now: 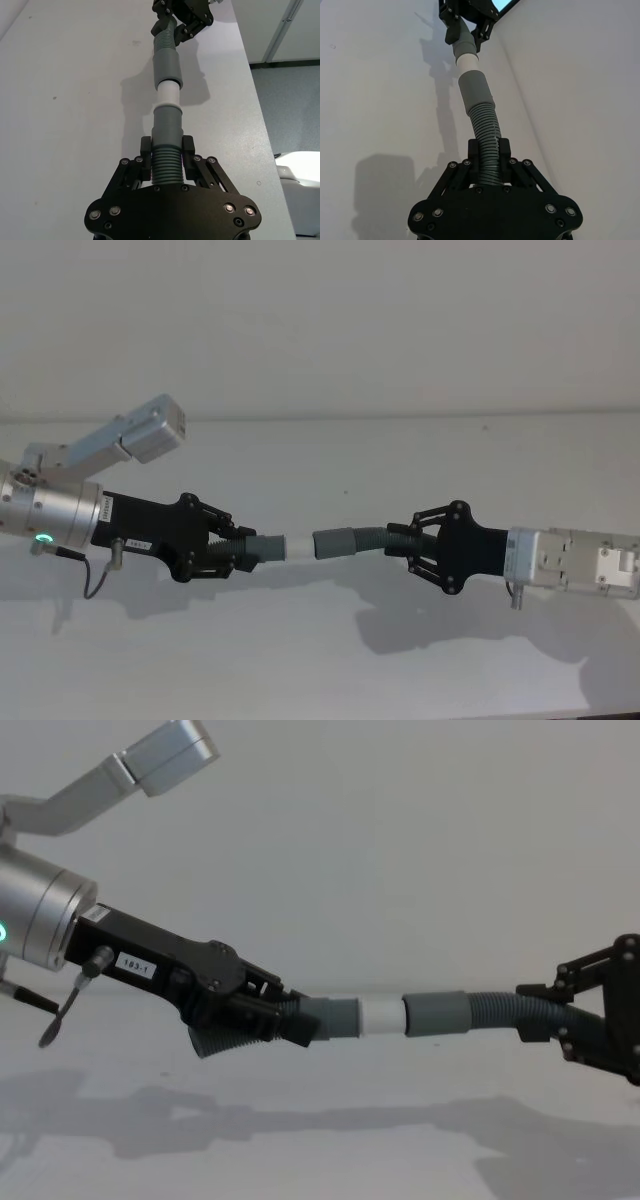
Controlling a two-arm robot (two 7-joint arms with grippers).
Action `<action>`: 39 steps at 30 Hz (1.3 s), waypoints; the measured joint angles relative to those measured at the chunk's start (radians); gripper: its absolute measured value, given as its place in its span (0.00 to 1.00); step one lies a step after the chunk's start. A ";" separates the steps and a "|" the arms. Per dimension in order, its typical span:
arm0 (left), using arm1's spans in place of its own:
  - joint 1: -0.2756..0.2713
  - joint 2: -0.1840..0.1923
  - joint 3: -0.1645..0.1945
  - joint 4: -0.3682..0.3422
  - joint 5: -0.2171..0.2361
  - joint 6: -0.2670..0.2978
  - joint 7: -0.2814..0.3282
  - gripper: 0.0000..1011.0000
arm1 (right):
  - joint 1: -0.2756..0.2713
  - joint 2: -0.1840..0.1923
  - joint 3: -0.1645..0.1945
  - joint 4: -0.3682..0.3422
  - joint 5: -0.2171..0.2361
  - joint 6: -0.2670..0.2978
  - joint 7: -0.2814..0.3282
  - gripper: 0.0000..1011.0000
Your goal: Use both hands to pick up one end of the pipe from the table, align the ends, and insert them.
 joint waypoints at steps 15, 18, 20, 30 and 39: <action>0.000 0.000 0.000 0.000 0.000 0.000 0.000 0.32 | 0.002 -0.004 0.003 0.000 0.004 -0.002 -0.002 0.21; 0.000 0.000 0.000 0.000 0.000 0.000 0.000 0.32 | 0.001 -0.004 0.003 -0.003 0.007 -0.002 -0.001 0.21; 0.000 0.000 0.000 0.000 0.000 0.000 0.000 0.32 | 0.000 -0.003 0.003 -0.005 0.009 -0.002 0.000 0.21; 0.000 0.000 0.000 0.000 0.000 0.000 0.000 0.32 | -0.007 0.003 0.002 -0.019 0.016 0.002 0.008 0.21; 0.000 0.000 0.000 0.000 0.000 0.000 0.000 0.32 | -0.010 0.007 -0.002 -0.027 0.021 0.005 0.014 0.21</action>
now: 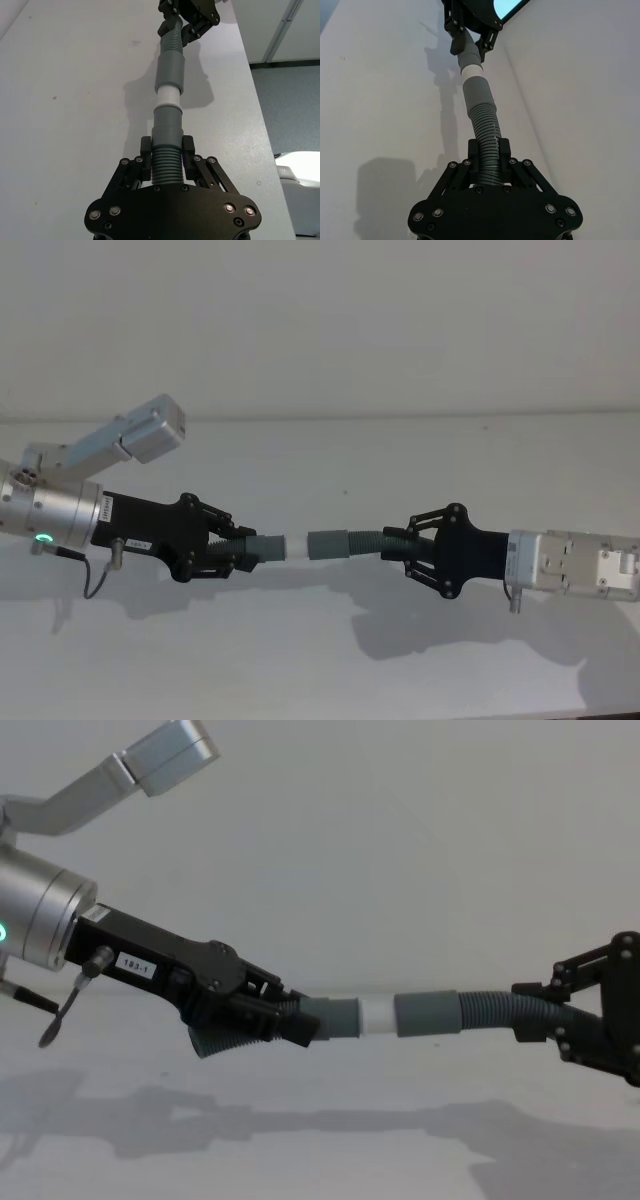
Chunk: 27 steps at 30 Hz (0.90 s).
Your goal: Use both hands to pick up one end of the pipe from the table, align the ends, and insert them.
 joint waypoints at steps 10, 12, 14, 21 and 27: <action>0.000 0.000 0.000 0.000 0.000 0.000 0.000 0.32 | 0.002 -0.001 -0.008 -0.004 0.004 0.000 0.008 0.21; 0.000 0.000 0.000 0.000 0.000 0.000 0.000 0.32 | 0.003 -0.002 -0.009 -0.004 0.004 0.000 0.008 0.21; 0.000 0.000 0.000 0.000 0.000 0.000 0.000 0.32 | 0.005 -0.003 -0.012 -0.004 0.005 0.000 0.009 0.21; 0.000 0.000 0.000 0.000 0.000 0.000 0.000 0.32 | 0.012 -0.011 -0.020 -0.004 0.006 -0.002 0.015 0.21; 0.000 0.000 0.000 0.000 0.000 0.000 0.000 0.32 | 0.016 -0.016 -0.026 -0.004 0.007 -0.002 0.015 0.21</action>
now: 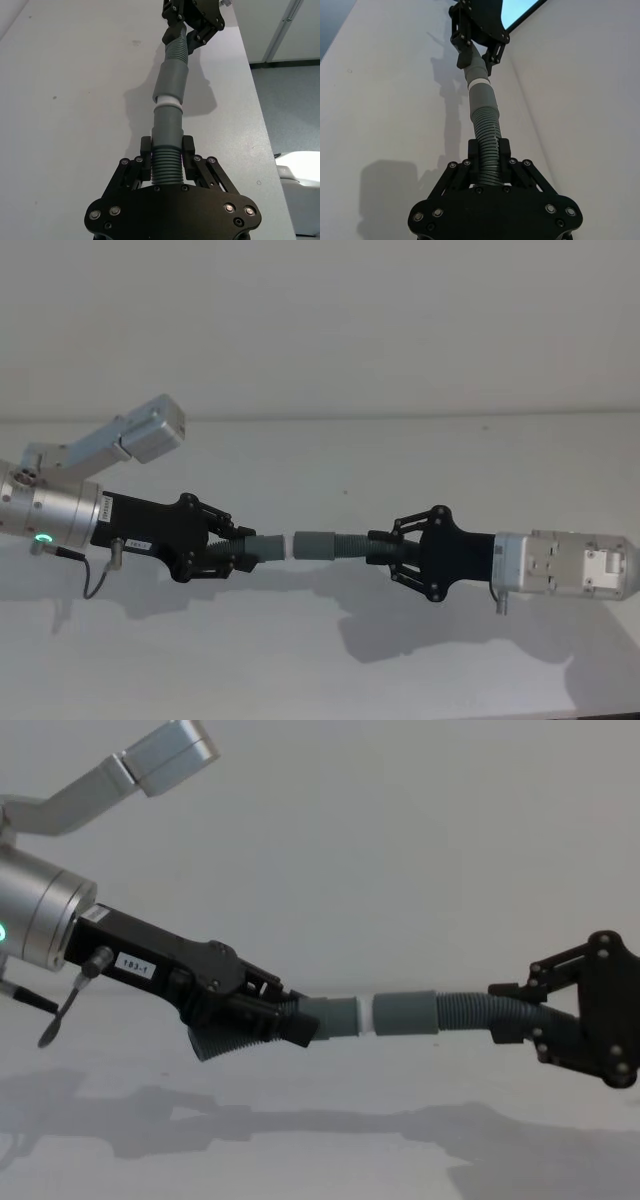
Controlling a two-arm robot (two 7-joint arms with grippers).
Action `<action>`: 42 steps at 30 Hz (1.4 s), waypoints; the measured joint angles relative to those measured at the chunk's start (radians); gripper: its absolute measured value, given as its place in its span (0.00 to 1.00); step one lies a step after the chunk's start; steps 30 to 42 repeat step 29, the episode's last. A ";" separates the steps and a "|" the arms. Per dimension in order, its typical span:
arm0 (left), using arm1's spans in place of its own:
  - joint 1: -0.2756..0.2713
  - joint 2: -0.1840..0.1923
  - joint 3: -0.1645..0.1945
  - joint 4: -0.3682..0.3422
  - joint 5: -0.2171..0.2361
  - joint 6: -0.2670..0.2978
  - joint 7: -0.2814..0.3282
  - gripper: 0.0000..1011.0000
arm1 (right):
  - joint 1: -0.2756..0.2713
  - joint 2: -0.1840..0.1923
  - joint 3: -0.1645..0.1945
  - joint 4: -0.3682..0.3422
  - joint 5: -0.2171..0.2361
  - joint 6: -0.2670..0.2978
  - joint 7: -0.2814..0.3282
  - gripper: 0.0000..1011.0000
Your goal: Use both hands to pick up one end of the pipe from the table, align the ends, and insert them.
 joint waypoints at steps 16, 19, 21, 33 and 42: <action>0.000 0.001 0.000 0.000 0.000 0.000 0.000 0.32 | -0.001 -0.010 0.001 -0.003 -0.007 0.008 -0.017 0.21; 0.000 0.001 0.000 0.000 0.000 0.000 0.000 0.32 | -0.001 -0.011 0.002 -0.004 -0.008 0.009 -0.020 0.21; 0.000 0.001 0.000 0.000 0.000 0.000 0.000 0.32 | -0.001 -0.012 0.002 -0.004 -0.009 0.010 -0.021 0.21; 0.000 0.000 0.000 0.000 0.000 0.000 0.000 0.32 | -0.002 -0.014 0.003 -0.005 -0.010 0.011 -0.024 0.21; 0.000 0.000 0.000 0.000 0.000 0.000 0.000 0.32 | -0.002 -0.014 0.003 -0.005 -0.010 0.011 -0.024 0.21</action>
